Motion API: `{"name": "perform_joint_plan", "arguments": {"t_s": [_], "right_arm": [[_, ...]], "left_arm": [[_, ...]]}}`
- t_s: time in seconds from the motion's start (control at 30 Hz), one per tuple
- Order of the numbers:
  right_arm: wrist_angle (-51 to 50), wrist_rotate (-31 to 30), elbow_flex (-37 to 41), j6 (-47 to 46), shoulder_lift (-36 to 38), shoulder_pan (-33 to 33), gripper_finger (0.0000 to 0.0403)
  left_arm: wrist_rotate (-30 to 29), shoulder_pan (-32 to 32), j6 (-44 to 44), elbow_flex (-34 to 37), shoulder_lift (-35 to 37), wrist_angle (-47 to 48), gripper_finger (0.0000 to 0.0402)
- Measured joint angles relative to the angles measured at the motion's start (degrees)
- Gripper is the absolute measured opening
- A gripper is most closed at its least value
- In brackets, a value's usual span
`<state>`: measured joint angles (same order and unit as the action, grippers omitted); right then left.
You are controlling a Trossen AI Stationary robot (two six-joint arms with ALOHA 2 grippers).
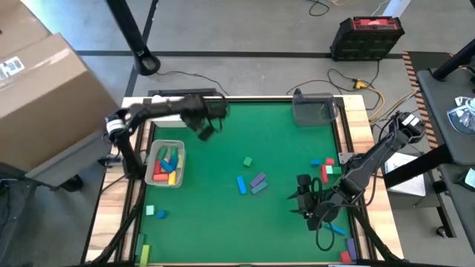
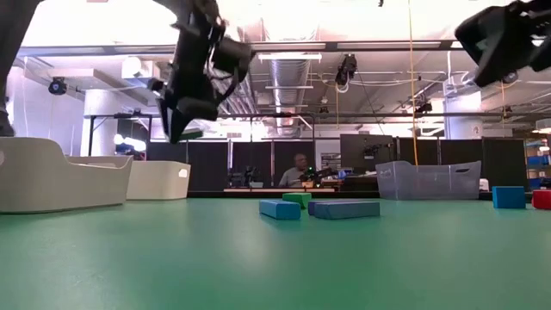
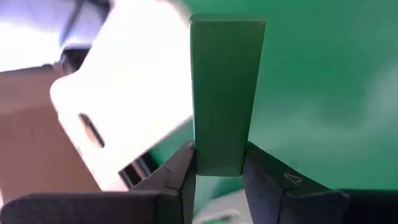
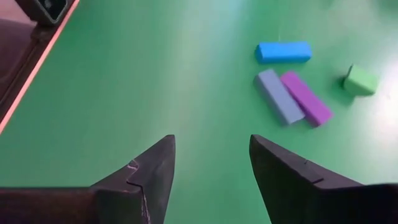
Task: Sort blocks by size
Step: Put the green rectangular block into the white bin
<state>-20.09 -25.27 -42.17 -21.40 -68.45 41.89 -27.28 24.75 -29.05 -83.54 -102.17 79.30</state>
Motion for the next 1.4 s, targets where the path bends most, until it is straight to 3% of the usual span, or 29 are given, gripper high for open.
{"name": "perform_joint_plan", "arguments": {"t_s": [0.2, 0.53, 1.03, 1.4], "right_arm": [[-1.02, 1.43, 0.70, -3.34, 0.07, 1.29, 0.0194], [-1.12, 2.98, -1.85, -0.71, 2.98, 0.96, 0.0192], [-5.15, 2.12, -3.21, -3.83, 13.26, 0.72, 0.0187], [-8.16, 1.22, -3.21, -6.09, 14.25, 0.68, 0.0187]], "left_arm": [[2.31, 14.63, -3.43, -0.35, 0.00, -0.31, 0.0087], [14.28, 25.51, -2.87, 0.03, -0.81, -9.43, 0.0088], [22.93, 30.23, 5.22, -1.00, -12.91, -9.19, 0.0088], [27.15, 34.35, 6.61, -3.24, -17.25, -9.31, 0.0088]]}}
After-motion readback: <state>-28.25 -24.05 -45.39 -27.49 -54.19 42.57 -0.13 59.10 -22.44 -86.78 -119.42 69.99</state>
